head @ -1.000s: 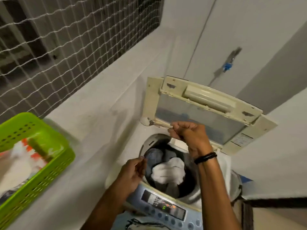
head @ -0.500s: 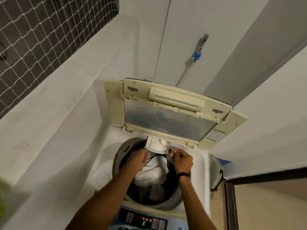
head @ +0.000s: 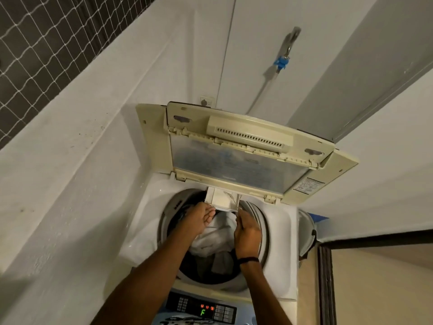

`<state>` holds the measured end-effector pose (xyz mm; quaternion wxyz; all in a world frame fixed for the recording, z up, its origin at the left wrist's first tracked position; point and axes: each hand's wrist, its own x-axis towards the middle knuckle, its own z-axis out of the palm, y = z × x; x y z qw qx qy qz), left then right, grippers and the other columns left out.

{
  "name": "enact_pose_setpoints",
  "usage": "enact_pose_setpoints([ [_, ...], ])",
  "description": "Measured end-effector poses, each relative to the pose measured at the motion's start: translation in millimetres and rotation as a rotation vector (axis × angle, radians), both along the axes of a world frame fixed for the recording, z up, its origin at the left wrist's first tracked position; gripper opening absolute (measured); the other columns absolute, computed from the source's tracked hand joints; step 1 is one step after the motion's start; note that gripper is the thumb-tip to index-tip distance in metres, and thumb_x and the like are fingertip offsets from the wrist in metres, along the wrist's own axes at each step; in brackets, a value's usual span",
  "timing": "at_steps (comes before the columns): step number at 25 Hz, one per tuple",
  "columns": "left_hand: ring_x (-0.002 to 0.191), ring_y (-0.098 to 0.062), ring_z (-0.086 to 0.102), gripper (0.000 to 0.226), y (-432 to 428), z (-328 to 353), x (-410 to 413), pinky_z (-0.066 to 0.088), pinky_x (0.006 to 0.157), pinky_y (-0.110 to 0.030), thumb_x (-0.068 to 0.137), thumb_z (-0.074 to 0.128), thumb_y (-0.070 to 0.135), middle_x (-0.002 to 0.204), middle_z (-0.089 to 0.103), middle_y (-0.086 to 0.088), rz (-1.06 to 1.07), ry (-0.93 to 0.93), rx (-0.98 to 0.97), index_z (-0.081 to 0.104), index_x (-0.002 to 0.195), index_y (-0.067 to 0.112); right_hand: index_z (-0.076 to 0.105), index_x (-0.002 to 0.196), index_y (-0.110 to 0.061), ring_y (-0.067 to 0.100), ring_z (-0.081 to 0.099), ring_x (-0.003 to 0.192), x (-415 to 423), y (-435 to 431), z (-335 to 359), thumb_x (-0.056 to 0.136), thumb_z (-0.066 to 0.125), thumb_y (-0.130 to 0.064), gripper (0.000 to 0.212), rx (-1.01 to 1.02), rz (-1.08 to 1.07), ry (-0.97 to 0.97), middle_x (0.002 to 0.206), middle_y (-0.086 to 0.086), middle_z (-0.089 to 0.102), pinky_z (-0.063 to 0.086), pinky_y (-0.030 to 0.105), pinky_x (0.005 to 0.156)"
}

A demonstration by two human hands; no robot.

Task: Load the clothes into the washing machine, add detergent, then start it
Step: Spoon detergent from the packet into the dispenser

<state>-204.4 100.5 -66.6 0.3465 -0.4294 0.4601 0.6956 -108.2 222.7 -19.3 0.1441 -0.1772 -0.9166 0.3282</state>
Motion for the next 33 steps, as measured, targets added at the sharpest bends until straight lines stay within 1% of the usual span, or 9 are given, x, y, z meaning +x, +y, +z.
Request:
enact_pose_setpoints([
  [3,0.081,-0.011,0.065,0.018,-3,6,2,0.049,0.063,-0.021,0.097,0.051,0.013,0.09,0.071,-0.004,0.011,0.006,0.009,0.067,0.101,0.006,0.072,0.115,-0.014,0.016,0.068,0.103,2,2,6,0.091,0.064,-0.008,0.026,-0.092,-0.081,-0.031,0.113,0.002,0.073,0.055,0.031,0.093],
  [5,0.082,-0.012,0.066,0.016,-7,10,5,0.049,0.063,-0.021,0.096,0.053,0.014,0.09,0.071,-0.005,0.021,0.016,0.026,0.067,0.098,0.006,0.075,0.109,-0.016,0.009,0.071,0.085,3,1,20,0.092,0.063,-0.011,0.021,-0.2,-0.185,-0.042,0.099,0.002,0.077,0.058,0.027,0.081],
  [9,0.077,-0.011,0.067,0.013,-25,23,20,0.051,0.065,-0.02,0.093,0.059,0.015,0.086,0.073,-0.004,0.085,0.061,0.084,0.069,0.093,0.007,0.073,0.092,-0.005,-0.005,0.065,0.057,6,-2,50,0.091,0.064,-0.003,0.009,-0.715,-0.312,-0.062,0.072,0.003,0.072,0.051,0.008,0.06],
  [13,0.057,-0.008,0.066,0.01,-60,63,45,0.048,0.047,-0.017,0.093,0.058,0.012,0.074,0.073,-0.003,0.198,0.152,0.087,0.067,0.091,0.009,0.071,0.102,0.006,0.022,0.071,0.077,12,-13,68,0.087,0.067,0.002,0.016,-1.145,-0.326,-0.06,0.081,0.013,0.075,0.06,0.031,0.077],
  [18,0.06,-0.012,0.065,0.009,-117,122,91,0.045,0.051,-0.02,0.091,0.062,0.009,0.072,0.073,-0.006,0.384,0.287,0.105,0.07,0.086,0.006,0.076,0.084,0.001,0.026,0.071,0.087,25,-59,129,0.084,0.066,0.006,0.012,-1.36,-0.101,-0.058,0.084,0.014,0.075,0.059,0.025,0.075],
  [21,0.057,-0.012,0.066,0.009,-146,147,122,0.045,0.054,-0.021,0.091,0.062,0.009,0.068,0.072,-0.005,0.512,0.323,0.16,0.07,0.086,0.006,0.075,0.089,-0.002,0.022,0.073,0.089,32,-102,183,0.086,0.064,-0.001,0.011,-1.304,0.195,-0.177,0.09,0.013,0.076,0.058,0.024,0.079],
  [26,0.047,-0.008,0.062,0.01,-186,160,171,0.04,0.047,-0.018,0.092,0.059,0.009,0.063,0.07,-0.003,0.673,0.326,0.179,0.066,0.085,0.008,0.072,0.09,-0.001,0.017,0.074,0.076,48,-199,259,0.09,0.059,0.002,0.014,-1.126,0.624,-0.326,0.081,0.014,0.076,0.056,0.016,0.066],
  [29,0.047,-0.006,0.061,0.01,-203,159,193,0.039,0.047,-0.018,0.092,0.059,0.011,0.062,0.07,-0.001,0.722,0.306,0.176,0.066,0.083,0.011,0.073,0.092,0.003,0.023,0.073,0.075,58,-264,275,0.09,0.061,0.002,0.012,-0.997,0.938,-0.384,0.082,0.02,0.075,0.058,0.021,0.068],
  [33,0.049,-0.006,0.061,0.01,-219,162,213,0.038,0.048,-0.018,0.092,0.058,0.01,0.061,0.07,0.001,0.78,0.334,0.189,0.065,0.085,0.009,0.07,0.09,0.013,0.019,0.069,0.06,65,-335,272,0.088,0.061,0.009,0.009,-0.779,1.111,-0.432,0.073,0.022,0.069,0.059,0.025,0.063],
])
